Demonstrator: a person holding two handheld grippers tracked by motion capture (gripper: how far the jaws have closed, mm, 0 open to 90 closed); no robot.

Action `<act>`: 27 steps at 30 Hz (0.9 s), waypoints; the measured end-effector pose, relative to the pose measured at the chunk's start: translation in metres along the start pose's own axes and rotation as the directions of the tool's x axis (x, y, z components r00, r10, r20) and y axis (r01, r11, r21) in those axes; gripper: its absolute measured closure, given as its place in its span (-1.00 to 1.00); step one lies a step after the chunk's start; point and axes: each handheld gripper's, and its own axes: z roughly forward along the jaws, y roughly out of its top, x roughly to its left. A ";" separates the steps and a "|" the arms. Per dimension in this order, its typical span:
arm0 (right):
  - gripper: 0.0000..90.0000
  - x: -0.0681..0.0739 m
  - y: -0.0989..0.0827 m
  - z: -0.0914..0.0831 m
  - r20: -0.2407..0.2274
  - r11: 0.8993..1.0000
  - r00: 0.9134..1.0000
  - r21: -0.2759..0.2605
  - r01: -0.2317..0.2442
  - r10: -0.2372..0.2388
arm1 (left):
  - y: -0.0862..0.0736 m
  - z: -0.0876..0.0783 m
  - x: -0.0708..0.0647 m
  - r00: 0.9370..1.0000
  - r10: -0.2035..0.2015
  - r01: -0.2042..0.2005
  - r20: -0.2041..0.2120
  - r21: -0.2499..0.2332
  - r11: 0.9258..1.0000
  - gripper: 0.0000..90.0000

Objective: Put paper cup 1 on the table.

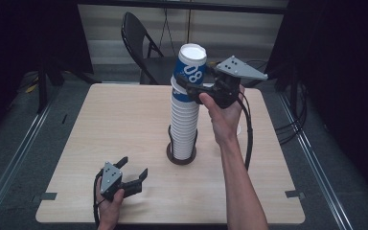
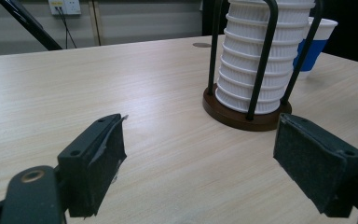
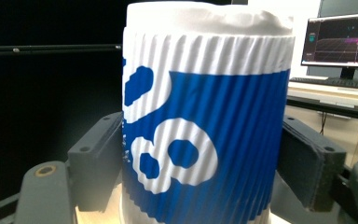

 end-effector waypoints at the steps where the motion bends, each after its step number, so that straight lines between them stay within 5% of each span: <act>1: -0.51 0.000 0.001 0.000 0.000 1.000 1.000 -0.006 0.001 -0.001 | 0.000 0.000 0.000 1.000 0.000 0.000 -0.001 -0.001 1.000 -0.64; 27: -0.50 0.000 0.021 -0.015 -0.027 0.994 1.000 -0.111 -0.010 0.007 | 0.000 0.000 0.000 1.000 -0.001 0.001 -0.002 -0.001 1.000 -0.64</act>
